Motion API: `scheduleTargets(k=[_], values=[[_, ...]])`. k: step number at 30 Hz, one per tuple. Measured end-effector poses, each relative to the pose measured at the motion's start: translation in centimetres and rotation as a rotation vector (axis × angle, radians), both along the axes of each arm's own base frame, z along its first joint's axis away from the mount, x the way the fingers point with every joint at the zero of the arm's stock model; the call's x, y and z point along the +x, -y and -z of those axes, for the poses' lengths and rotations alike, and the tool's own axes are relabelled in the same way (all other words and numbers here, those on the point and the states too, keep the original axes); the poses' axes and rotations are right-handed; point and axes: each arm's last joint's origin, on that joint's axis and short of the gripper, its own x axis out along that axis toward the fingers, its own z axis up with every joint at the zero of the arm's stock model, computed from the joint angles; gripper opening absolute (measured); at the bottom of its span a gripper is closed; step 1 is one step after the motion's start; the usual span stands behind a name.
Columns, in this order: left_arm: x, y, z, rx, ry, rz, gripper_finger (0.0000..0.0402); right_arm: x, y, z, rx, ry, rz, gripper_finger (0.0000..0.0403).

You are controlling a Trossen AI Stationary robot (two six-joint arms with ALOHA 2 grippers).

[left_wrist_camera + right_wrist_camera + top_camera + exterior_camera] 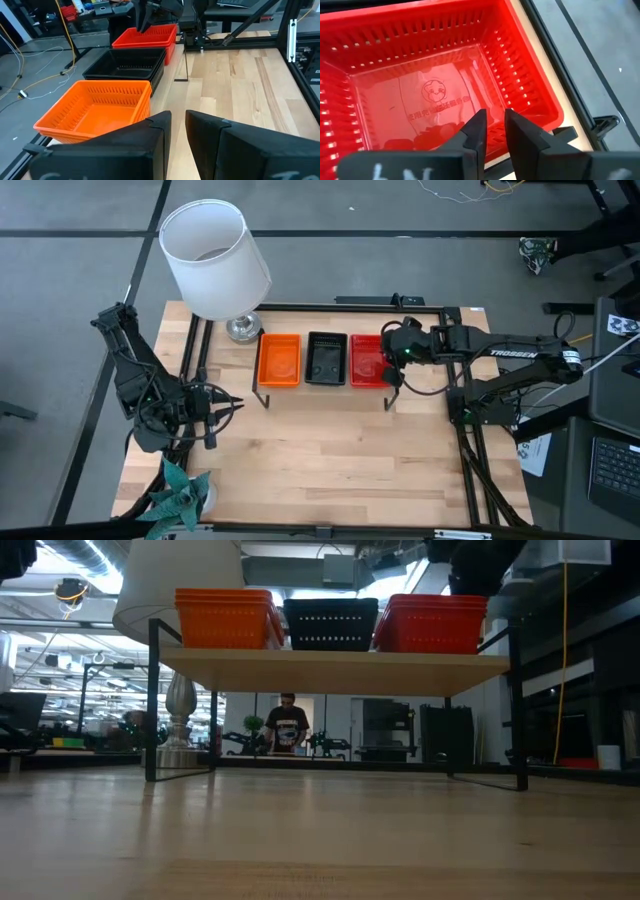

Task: Stack baskets on shelf by color
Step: Adjust the red bin on the shelf, then return to Home Position

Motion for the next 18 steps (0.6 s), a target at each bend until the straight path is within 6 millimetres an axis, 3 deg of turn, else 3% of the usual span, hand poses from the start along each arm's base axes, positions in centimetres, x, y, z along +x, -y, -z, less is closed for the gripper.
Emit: scheduleTargets(k=[12,18], values=[[0.0,0.0,0.0,-0.001,0.000,0.000,0.0050,0.0,-0.7,0.0,0.003,0.005,0.017,0.0072],[0.0,0.0,0.0,-0.001,0.000,0.001,0.0050,0.2,-1.6,-2.1,-0.020,0.068,-0.020,0.0072]])
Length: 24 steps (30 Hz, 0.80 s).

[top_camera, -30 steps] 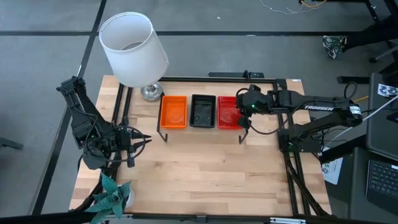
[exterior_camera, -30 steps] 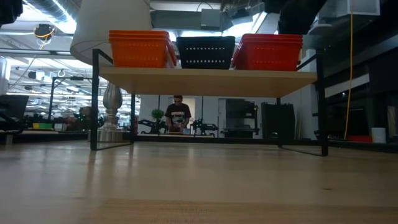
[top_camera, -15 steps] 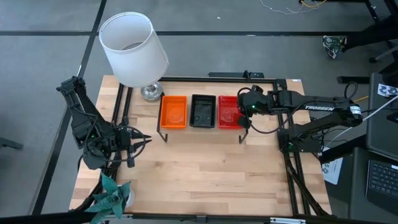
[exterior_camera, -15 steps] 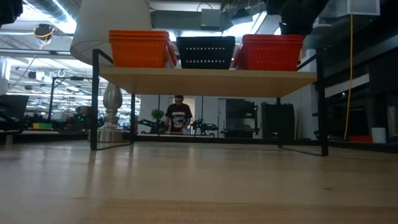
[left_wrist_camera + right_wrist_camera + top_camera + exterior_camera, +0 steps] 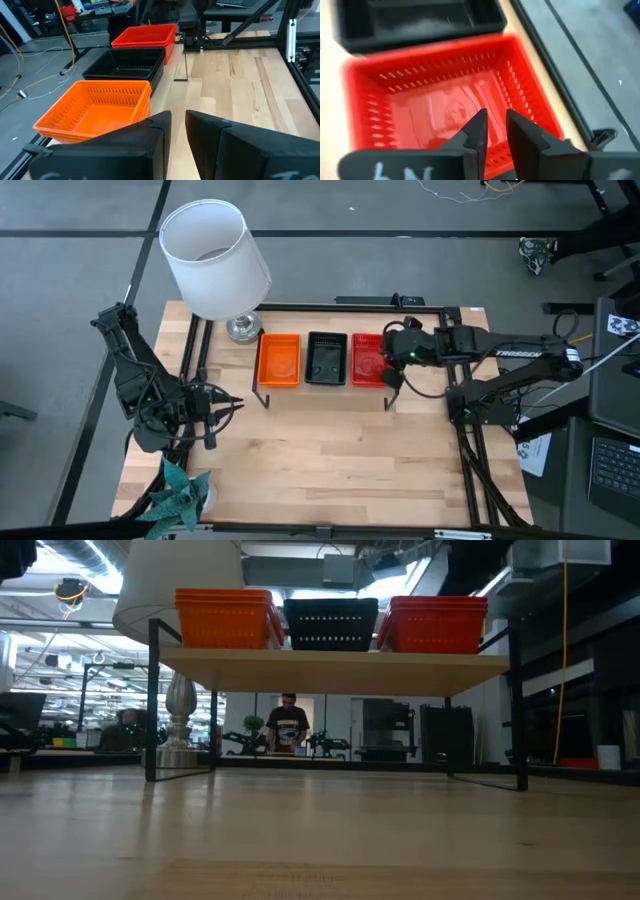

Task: Stack baskets on shelf by color
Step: Return to Home Position

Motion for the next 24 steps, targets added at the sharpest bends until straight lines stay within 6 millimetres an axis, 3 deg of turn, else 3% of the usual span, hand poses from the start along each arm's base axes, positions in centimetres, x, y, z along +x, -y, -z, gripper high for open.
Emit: scheduleTargets(k=[3,6,12,17,24], values=[[-0.2,0.2,0.6,0.014,-0.056,0.067,0.0050,-0.1,-1.0,-1.9,0.003,0.052,-0.031,0.0072],[-0.4,0.7,3.0,0.045,-0.065,0.079,0.0050,-0.7,-2.5,-3.0,0.033,0.096,-0.065,0.0072],[-1.2,0.9,6.4,0.030,-0.017,0.057,0.0050,-4.2,-6.1,-3.4,0.135,0.162,-0.128,0.0072],[-1.5,0.4,7.9,-0.017,-0.012,0.042,0.0050,-7.2,-9.0,-2.2,0.203,0.236,-0.167,0.0072],[-1.8,-0.1,10.4,-0.056,0.018,0.050,0.0050,-8.9,-12.8,1.9,0.232,0.333,-0.195,0.0072]])
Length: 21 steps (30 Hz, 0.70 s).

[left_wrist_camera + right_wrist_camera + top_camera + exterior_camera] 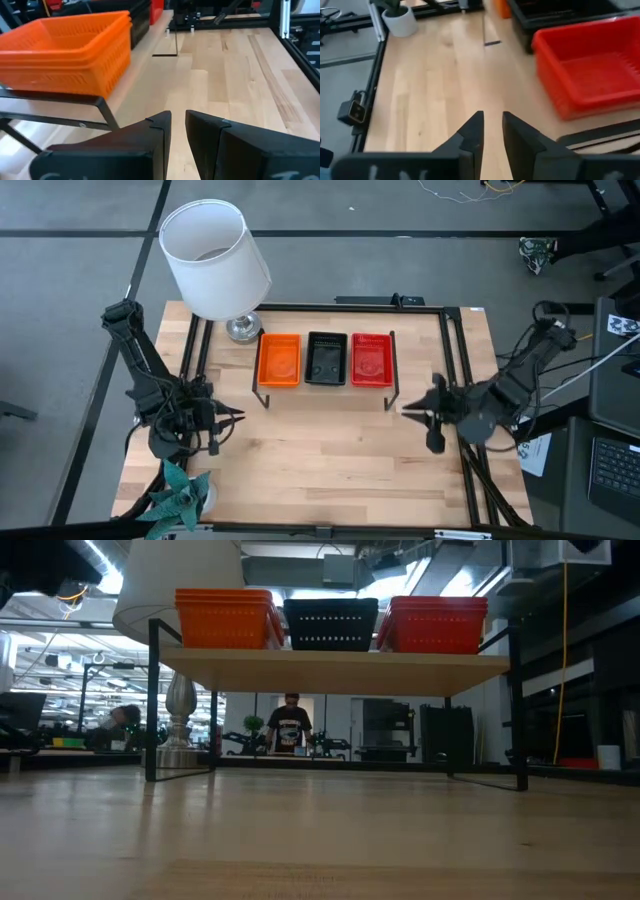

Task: Stack baskets on shelf by color
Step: Return to Home Position

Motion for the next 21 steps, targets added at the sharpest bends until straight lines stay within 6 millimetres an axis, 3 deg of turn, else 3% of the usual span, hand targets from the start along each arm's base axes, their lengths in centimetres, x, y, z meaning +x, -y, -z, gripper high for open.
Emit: scheduleTargets(k=[6,11,16,21], values=[[-0.1,-0.2,1.8,-0.003,0.035,0.021,0.0050,-1.1,-2.5,5.2,0.044,0.110,-0.009,0.0072],[-0.1,-1.1,2.9,-0.041,0.074,0.023,0.0050,-1.2,-3.3,9.7,0.154,0.252,-0.026,0.0072],[0.7,-2.4,3.3,-0.031,0.138,0.099,0.0050,-0.6,-2.6,12.6,0.209,0.393,-0.100,0.0072],[1.2,-4.3,4.1,0.028,0.255,0.231,0.0050,0.3,-0.9,13.8,0.076,0.442,-0.203,0.0072]])
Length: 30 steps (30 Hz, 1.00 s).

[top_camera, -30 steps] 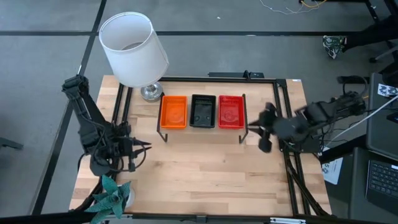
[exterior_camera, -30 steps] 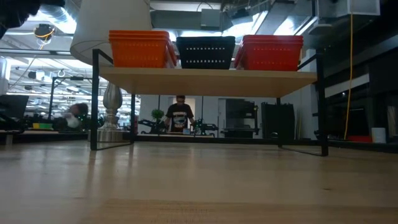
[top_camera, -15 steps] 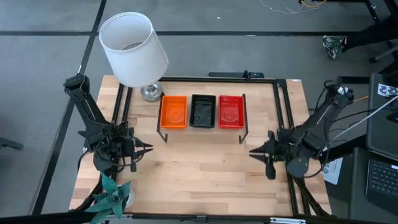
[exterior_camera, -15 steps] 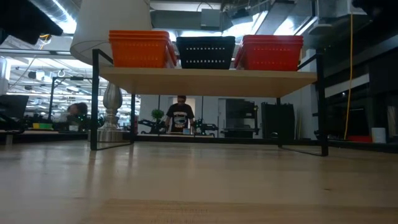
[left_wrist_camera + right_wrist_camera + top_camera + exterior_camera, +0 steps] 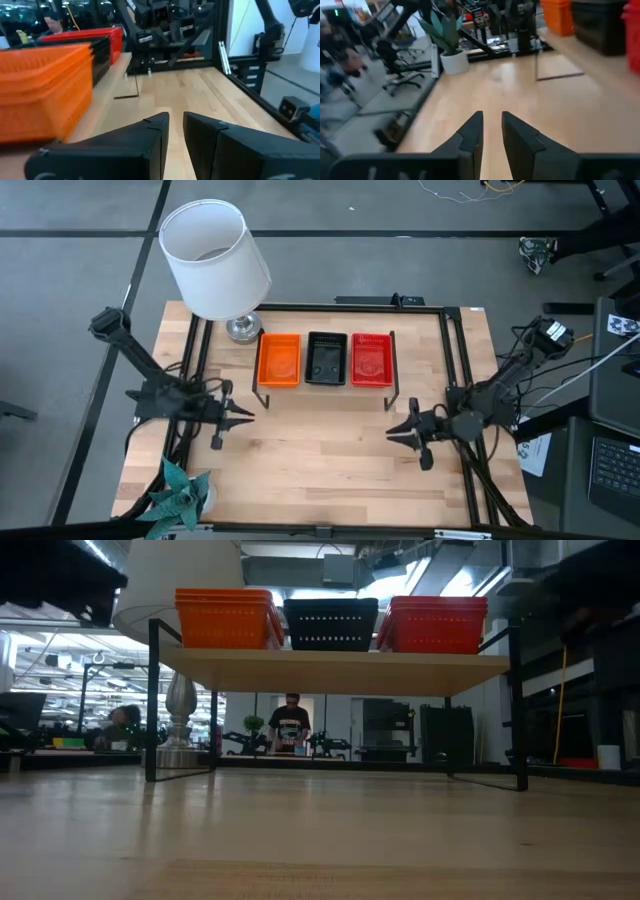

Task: Stack baskets on shelf by color
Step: Return to Home Position

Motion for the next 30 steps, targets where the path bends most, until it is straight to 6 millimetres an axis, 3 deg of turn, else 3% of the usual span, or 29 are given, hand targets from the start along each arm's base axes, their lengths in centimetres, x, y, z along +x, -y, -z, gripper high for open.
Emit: scheduleTargets(k=[4,12,19,26,30], values=[[-0.4,-1.4,1.4,-0.026,0.009,-0.009,0.0050,0.1,1.6,0.5,-0.082,0.013,0.048,0.0072],[-1.2,-2.4,0.0,0.107,0.133,0.091,0.0050,-0.4,3.9,-1.0,-0.097,0.122,0.016,0.0072],[-1.9,-3.6,0.0,0.144,0.156,0.161,0.0050,-0.5,5.5,-1.6,-0.169,0.143,0.073,0.0072],[-1.6,-4.9,0.5,0.145,0.120,0.191,0.0050,-0.1,7.0,-1.6,-0.143,0.126,0.118,0.0072],[-1.3,-6.1,1.2,0.112,0.038,0.112,0.0050,0.1,7.6,-1.5,-0.103,0.112,0.151,0.0072]])
